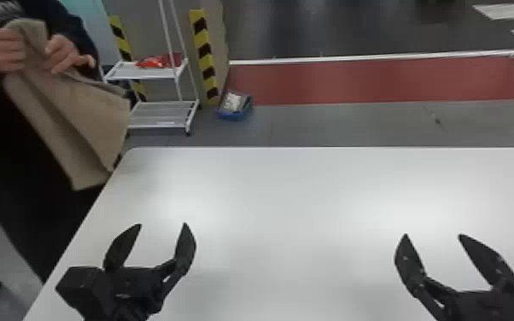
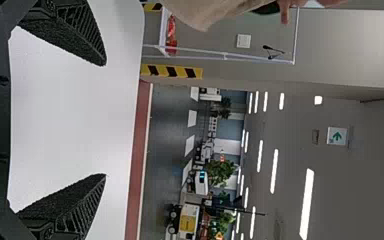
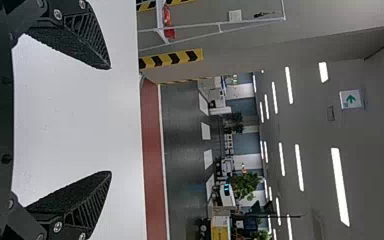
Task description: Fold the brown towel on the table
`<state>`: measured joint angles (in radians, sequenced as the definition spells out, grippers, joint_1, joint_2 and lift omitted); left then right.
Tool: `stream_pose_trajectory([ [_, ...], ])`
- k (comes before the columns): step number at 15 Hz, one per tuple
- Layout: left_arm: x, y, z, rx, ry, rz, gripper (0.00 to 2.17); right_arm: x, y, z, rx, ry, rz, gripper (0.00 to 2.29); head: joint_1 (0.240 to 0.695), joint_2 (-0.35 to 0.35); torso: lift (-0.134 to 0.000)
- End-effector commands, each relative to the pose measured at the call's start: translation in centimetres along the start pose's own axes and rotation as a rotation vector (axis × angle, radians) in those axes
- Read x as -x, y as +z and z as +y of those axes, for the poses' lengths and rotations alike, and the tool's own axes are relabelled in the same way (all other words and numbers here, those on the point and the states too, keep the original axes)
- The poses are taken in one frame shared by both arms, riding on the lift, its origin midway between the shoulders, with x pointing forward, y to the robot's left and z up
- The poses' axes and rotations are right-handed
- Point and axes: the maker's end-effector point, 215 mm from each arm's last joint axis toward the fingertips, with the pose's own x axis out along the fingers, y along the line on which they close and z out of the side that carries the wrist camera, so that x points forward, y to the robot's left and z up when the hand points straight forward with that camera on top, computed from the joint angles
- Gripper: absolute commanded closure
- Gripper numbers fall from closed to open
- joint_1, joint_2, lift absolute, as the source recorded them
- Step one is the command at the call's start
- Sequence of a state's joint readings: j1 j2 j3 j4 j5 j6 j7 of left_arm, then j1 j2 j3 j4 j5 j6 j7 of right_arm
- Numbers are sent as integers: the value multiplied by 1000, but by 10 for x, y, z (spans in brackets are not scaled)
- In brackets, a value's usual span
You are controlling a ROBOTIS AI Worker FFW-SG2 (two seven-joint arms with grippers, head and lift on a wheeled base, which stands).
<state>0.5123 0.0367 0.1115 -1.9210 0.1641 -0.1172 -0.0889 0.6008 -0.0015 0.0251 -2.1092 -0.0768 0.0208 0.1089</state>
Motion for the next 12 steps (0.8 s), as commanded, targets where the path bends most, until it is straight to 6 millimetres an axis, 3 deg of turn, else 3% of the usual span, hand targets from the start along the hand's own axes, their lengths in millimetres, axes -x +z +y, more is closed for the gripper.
stream_pose_trajectory([
  [1,0,-1,-1,2,-1,1,80,1,-1,-3,-3,-6,1,144,695,122,-113],
  [12,1,-4,-4,5,-5,3,80,3,-2,-3,-3,-6,4,144,695,113,-113],
])
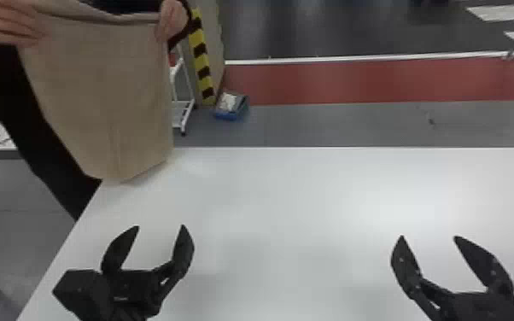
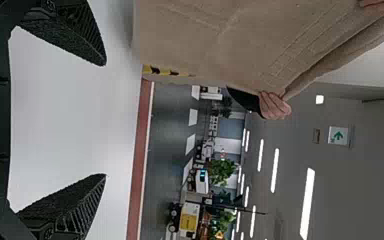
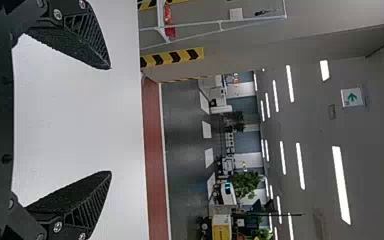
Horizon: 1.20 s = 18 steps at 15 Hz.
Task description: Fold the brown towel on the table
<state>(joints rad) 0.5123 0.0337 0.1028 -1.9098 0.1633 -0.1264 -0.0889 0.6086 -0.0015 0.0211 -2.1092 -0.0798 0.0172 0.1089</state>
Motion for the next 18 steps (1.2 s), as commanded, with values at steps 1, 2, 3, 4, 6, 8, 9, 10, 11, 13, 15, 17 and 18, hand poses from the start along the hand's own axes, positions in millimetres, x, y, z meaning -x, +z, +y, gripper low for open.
stream_pose_trajectory([
  [1,0,-1,0,1,0,1,80,0,1,-1,-1,-2,-2,144,695,113,-113],
  [2,0,-1,0,1,0,1,80,0,1,-1,-1,-2,-2,144,695,112,-113],
  [3,0,-1,0,1,0,1,80,0,0,-1,-1,-2,-1,144,695,112,-113],
  [4,0,-1,0,1,0,1,80,0,1,-1,0,-4,-2,144,695,112,-113],
  [6,0,-2,0,0,0,3,80,0,0,-1,-2,-4,-1,144,695,111,-113],
  [8,0,-2,-1,0,-3,3,80,0,0,-1,-2,-4,-1,144,695,111,-113],
  [9,0,-2,0,1,-1,3,80,0,0,-1,-4,-4,-1,144,695,110,-113],
  [10,0,-2,0,0,-1,3,80,0,0,-2,-3,-5,-1,144,695,110,-113],
  [11,0,-3,0,0,-1,5,80,0,0,-3,-2,-6,-1,144,695,110,-113],
  [13,1,-3,0,1,0,6,80,0,0,-3,-2,-6,-1,144,695,109,-113],
  [15,0,-3,0,0,-1,5,80,0,-1,-3,-2,-6,0,144,695,108,-113],
  [17,1,-4,-1,2,-1,8,80,0,-2,-3,-4,-7,2,144,695,107,-113],
  [18,0,-4,0,1,0,6,80,0,-3,-3,-4,-7,5,144,695,107,-113],
])
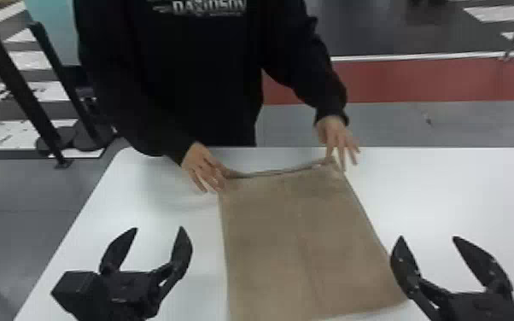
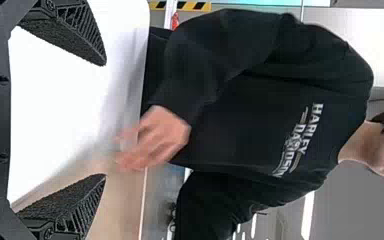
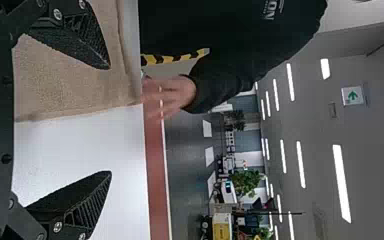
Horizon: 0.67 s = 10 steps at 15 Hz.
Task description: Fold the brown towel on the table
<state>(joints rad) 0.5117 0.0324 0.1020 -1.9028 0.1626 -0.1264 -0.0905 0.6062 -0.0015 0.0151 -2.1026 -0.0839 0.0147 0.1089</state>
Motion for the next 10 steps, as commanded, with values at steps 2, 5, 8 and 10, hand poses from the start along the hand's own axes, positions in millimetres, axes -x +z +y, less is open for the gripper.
stream_pose_trajectory([
  [2,0,-2,0,1,0,3,80,0,0,-1,-2,-2,0,144,695,107,-113],
  [5,0,-3,0,1,0,4,80,0,-1,-1,-2,-2,0,144,695,106,-113],
  [8,0,-3,0,1,0,4,80,0,-1,-1,-2,-2,0,144,695,106,-113],
  [10,0,-3,0,1,0,4,80,0,-1,-1,-2,-2,2,144,695,106,-113],
])
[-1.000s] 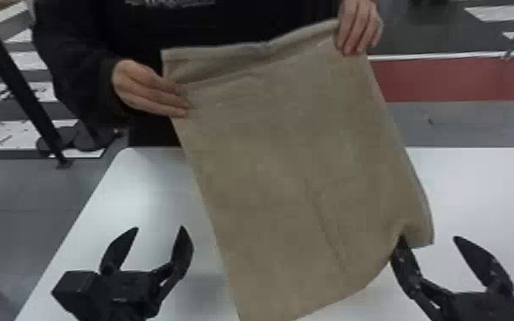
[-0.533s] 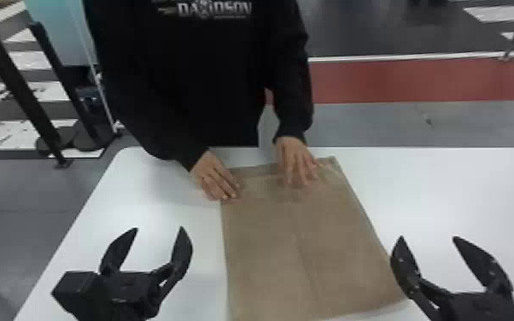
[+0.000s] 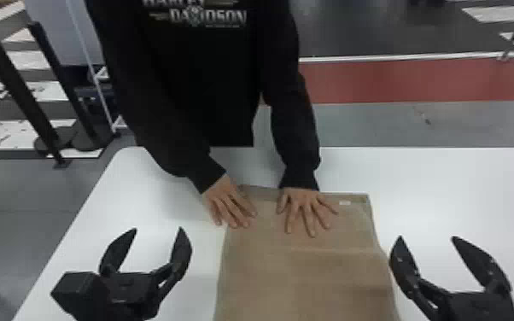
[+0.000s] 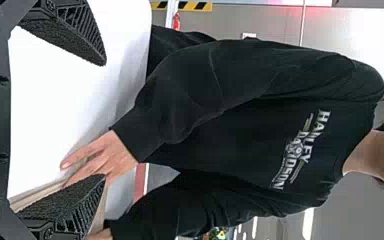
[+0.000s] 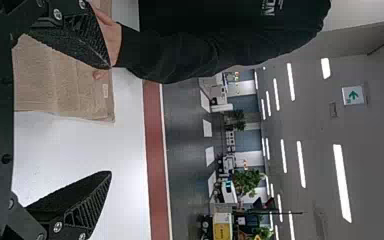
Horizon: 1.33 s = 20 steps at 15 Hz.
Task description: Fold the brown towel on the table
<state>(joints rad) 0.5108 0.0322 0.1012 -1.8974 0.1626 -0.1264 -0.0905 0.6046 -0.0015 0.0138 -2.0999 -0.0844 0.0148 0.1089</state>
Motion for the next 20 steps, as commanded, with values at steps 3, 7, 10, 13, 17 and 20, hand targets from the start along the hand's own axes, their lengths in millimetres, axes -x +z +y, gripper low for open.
stream_pose_trajectory([
  [3,0,1,0,0,0,-3,80,0,0,-1,-1,-2,-1,144,695,106,-113],
  [7,0,0,0,0,0,-2,80,-2,-4,-2,-1,-4,5,144,695,105,-113],
  [10,0,0,1,-1,0,-2,80,-10,-10,-8,4,-12,17,144,695,102,-113],
  [13,0,1,1,-3,-3,-3,80,-32,-23,-14,11,-16,64,144,695,96,-113],
  [17,1,1,4,-8,-2,-1,80,-80,-37,-17,5,8,113,140,695,93,-113],
  [20,-1,3,4,-10,-4,-1,80,-119,-49,-10,-21,64,187,140,695,98,-113],
])
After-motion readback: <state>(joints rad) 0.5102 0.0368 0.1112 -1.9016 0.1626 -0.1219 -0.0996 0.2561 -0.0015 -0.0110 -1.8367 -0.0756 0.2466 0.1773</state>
